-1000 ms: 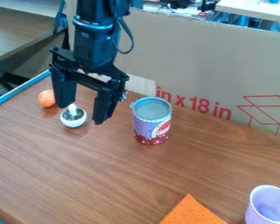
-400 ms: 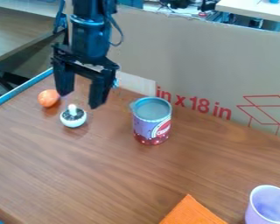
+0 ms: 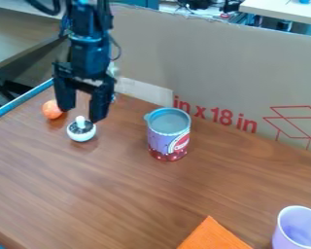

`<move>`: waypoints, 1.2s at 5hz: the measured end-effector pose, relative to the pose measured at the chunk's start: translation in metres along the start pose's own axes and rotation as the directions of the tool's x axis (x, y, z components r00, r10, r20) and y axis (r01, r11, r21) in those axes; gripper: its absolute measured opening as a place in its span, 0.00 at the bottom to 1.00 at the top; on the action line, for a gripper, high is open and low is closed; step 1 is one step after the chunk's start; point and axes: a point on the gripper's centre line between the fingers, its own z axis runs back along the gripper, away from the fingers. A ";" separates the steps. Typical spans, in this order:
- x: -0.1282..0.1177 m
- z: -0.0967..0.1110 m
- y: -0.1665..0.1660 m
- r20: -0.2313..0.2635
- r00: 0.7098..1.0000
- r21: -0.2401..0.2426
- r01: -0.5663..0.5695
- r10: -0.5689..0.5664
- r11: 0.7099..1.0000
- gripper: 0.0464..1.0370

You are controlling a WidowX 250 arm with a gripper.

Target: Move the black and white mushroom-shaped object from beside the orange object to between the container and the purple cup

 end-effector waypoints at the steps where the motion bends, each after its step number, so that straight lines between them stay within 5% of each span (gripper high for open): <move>1: 0.009 -0.004 0.006 -0.001 1.000 0.009 0.014 -0.014 1.000 0.96; 6: 0.047 -0.043 0.031 -0.069 0.997 0.007 -0.036 0.037 0.999 0.93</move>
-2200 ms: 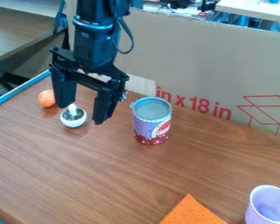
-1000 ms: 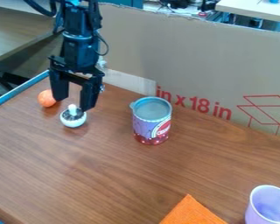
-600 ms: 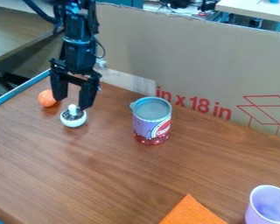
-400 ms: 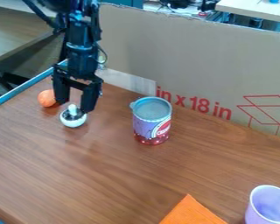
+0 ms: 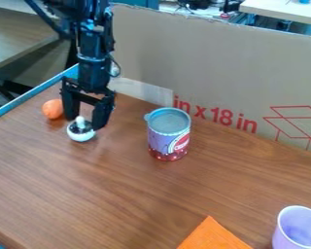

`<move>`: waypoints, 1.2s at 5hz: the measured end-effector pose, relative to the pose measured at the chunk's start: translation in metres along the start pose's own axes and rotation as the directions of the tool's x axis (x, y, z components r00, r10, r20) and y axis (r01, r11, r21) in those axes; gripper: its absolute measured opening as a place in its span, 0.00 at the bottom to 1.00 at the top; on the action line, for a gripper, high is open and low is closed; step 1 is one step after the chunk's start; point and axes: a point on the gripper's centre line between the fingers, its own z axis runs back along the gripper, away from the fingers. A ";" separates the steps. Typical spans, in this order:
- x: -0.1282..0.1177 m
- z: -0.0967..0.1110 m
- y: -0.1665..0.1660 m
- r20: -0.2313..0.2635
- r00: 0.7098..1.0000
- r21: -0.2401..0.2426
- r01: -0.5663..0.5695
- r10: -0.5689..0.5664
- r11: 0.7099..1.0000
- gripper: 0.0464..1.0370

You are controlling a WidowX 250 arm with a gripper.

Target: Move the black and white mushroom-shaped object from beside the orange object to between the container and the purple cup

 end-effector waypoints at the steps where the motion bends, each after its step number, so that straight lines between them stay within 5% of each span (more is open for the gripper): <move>1: 0.003 0.001 0.002 0.007 1.000 0.004 -0.017 0.017 1.000 0.62; 2: 0.003 0.002 0.002 0.009 1.000 0.003 -0.021 0.021 1.000 0.33; 3: 0.003 0.001 0.001 0.005 1.000 -0.004 -0.022 0.022 1.000 0.20; 4: -0.002 0.001 -0.004 -0.001 1.000 -0.028 -0.010 0.010 1.000 0.20; 6: -0.016 0.060 -0.049 0.114 0.987 -0.074 0.122 -0.113 0.990 0.20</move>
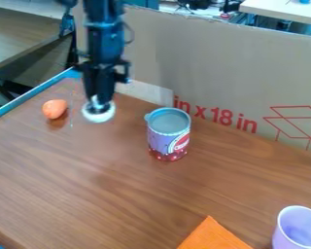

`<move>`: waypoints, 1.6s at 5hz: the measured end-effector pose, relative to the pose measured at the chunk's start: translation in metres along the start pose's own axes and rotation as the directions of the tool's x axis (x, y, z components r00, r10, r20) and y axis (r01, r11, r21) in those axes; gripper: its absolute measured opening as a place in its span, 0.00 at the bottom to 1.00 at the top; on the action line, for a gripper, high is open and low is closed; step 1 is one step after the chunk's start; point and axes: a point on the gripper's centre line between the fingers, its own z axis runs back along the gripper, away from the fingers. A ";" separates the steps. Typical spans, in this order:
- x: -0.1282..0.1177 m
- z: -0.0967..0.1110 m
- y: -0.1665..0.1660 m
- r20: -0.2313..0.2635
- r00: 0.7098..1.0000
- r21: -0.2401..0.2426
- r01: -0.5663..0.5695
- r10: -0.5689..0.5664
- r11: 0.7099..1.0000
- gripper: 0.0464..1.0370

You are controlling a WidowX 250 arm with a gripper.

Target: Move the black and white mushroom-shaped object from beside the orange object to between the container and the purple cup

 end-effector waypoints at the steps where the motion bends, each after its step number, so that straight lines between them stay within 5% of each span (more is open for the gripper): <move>1: 0.000 0.014 -0.050 -0.020 0.989 0.001 0.144 -0.144 0.990 0.20; 2: 0.004 0.037 -0.101 -0.013 0.957 0.006 0.289 -0.289 0.957 0.20; 3: 0.011 0.045 -0.150 -0.034 0.887 -0.005 0.461 -0.461 0.888 0.20; 4: 0.022 0.009 -0.197 -0.101 0.838 -0.042 0.534 -0.536 0.844 0.20; 6: 0.024 -0.041 -0.204 -0.143 0.770 -0.047 0.622 -0.622 0.782 0.20; 8: 0.021 -0.062 -0.193 -0.104 0.755 0.021 0.652 -0.647 0.758 0.20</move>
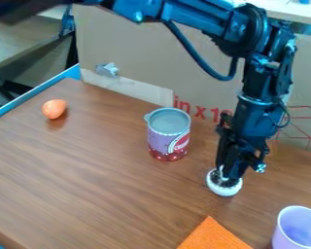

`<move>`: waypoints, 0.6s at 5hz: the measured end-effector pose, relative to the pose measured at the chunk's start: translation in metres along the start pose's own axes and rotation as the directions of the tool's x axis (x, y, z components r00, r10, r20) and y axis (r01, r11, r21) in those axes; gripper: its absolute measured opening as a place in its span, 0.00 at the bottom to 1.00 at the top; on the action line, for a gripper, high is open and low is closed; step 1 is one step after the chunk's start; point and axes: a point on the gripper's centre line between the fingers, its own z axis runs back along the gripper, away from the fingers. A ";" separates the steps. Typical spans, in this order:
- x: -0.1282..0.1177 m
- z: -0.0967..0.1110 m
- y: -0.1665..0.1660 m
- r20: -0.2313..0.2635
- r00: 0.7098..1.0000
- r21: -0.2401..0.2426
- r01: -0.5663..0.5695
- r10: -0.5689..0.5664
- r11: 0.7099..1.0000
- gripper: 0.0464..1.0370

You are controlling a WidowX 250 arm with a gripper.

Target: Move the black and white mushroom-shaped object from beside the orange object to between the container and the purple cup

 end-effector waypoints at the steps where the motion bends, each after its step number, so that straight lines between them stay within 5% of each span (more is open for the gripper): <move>1: 0.001 0.000 0.000 0.014 1.000 0.006 0.006 -0.006 1.000 0.25; 3: -0.002 0.014 -0.003 0.030 0.999 0.000 -0.022 0.022 1.000 0.84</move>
